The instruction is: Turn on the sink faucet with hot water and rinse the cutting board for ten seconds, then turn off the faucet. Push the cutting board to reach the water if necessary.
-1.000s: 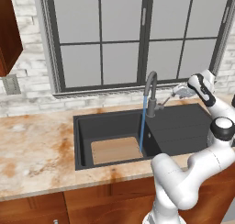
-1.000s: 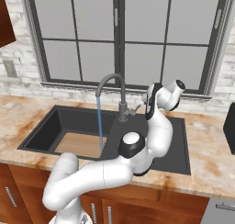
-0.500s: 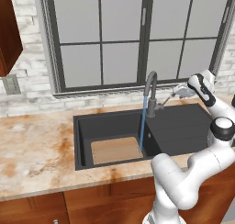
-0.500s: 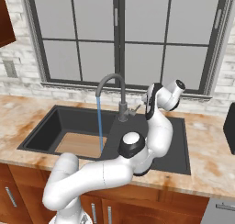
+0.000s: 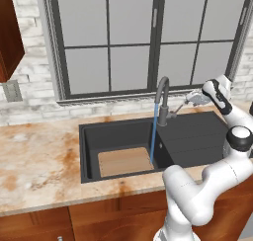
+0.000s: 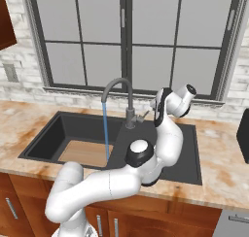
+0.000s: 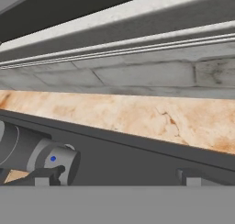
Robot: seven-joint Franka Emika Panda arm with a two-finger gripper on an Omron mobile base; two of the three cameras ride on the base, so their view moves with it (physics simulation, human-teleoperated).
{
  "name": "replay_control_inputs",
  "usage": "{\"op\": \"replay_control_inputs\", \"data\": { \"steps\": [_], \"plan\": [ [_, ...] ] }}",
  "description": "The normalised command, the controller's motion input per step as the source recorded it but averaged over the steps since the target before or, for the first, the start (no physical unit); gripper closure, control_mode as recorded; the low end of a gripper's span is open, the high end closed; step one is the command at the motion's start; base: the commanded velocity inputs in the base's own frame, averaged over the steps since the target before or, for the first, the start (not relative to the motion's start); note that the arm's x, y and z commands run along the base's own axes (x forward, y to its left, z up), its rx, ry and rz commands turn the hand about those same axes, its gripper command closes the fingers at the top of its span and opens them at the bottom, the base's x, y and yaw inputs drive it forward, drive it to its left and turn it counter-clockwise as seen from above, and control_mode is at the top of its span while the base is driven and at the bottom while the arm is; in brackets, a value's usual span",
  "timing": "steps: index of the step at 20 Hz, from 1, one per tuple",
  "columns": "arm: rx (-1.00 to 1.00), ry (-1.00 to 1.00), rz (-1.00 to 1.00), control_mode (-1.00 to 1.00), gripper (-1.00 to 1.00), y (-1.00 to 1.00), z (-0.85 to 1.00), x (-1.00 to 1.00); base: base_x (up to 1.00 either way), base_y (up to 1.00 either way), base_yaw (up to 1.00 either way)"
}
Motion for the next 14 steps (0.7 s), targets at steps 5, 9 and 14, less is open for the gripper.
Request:
{"op": "replay_control_inputs", "data": {
  "steps": [5, 9, 14],
  "plan": [
    [0.00, 0.00, 0.00, -1.00, -1.00, 0.00, 0.00, 0.00, 0.00, 0.00, 0.00],
    [0.00, 0.00, 0.00, -1.00, -1.00, 0.00, 0.00, 0.00, 0.00, 0.00, 0.00],
    [0.00, 0.00, 0.00, -1.00, -1.00, 0.00, -0.01, 0.00, 0.00, 0.00, 0.00]
  ]
}}
